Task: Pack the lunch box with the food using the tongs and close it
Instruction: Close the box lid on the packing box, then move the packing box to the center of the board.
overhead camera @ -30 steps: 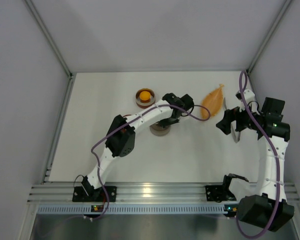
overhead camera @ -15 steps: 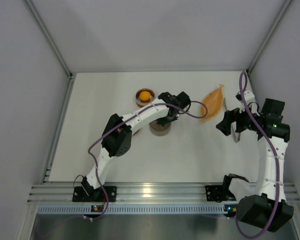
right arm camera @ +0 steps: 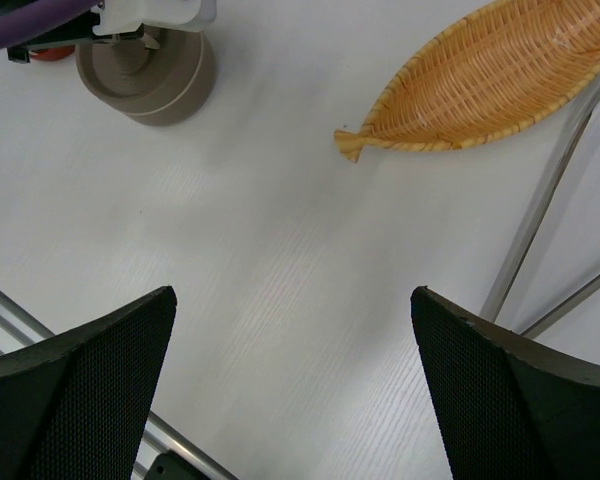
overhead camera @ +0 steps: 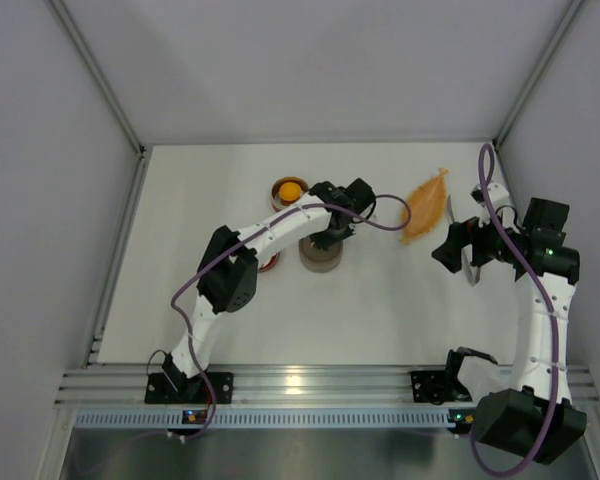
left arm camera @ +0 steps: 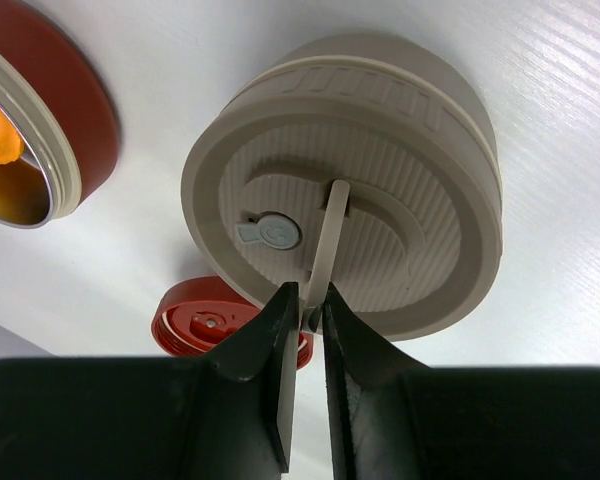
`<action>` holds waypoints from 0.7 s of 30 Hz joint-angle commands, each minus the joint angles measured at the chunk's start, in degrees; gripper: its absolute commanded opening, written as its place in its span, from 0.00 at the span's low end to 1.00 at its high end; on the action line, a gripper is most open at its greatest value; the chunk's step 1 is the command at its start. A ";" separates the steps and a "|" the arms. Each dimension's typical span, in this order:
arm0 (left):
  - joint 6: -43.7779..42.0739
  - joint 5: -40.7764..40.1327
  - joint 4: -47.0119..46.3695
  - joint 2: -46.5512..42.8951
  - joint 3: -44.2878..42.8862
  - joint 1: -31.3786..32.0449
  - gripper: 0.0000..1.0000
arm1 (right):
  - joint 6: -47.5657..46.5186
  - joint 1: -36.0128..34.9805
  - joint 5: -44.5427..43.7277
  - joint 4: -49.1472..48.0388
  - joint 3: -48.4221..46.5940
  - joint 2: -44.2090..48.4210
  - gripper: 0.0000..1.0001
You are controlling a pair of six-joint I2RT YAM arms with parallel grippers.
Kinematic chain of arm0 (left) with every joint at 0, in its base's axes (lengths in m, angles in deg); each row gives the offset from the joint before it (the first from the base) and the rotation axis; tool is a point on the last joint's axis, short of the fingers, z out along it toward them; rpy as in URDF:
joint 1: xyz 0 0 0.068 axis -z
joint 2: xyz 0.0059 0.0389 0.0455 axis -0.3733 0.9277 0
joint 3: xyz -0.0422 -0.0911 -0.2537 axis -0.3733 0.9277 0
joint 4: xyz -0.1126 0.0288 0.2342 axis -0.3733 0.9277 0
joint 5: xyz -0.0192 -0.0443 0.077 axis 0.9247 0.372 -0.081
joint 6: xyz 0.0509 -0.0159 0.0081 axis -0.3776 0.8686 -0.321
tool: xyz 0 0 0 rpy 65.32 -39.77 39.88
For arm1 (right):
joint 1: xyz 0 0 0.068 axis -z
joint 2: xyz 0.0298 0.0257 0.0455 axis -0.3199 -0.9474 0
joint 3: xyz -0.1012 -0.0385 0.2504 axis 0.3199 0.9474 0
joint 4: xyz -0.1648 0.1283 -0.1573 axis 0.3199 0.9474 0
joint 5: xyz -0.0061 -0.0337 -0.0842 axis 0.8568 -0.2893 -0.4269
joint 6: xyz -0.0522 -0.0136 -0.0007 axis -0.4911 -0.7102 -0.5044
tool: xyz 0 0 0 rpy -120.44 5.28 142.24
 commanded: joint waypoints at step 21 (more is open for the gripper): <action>11.98 9.92 -4.30 -6.07 3.58 -2.61 0.00 | -2.07 1.65 2.64 1.15 0.38 1.48 0.99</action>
